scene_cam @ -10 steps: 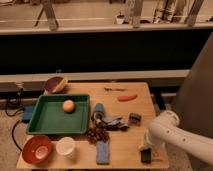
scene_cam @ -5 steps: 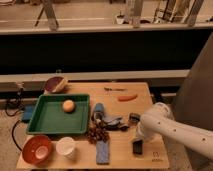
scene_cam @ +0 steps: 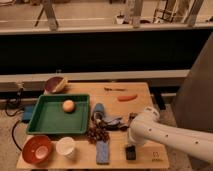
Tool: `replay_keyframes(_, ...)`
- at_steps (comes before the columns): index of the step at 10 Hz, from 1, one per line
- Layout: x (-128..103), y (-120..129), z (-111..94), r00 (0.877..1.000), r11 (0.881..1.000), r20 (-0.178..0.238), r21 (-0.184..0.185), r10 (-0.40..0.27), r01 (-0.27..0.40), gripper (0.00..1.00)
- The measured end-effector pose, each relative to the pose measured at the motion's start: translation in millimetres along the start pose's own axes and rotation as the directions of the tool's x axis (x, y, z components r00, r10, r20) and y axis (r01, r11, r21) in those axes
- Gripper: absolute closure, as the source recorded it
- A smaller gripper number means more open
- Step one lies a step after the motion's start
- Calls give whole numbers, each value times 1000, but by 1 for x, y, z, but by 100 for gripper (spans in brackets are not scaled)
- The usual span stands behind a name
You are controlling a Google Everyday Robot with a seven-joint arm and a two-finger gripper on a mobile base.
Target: Wipe table surface with eraser
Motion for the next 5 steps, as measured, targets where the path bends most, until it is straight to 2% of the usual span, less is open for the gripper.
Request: replay_keyframes(5, -38, 41, 3, 1000, 999, 14, -34, 22, -22, 100)
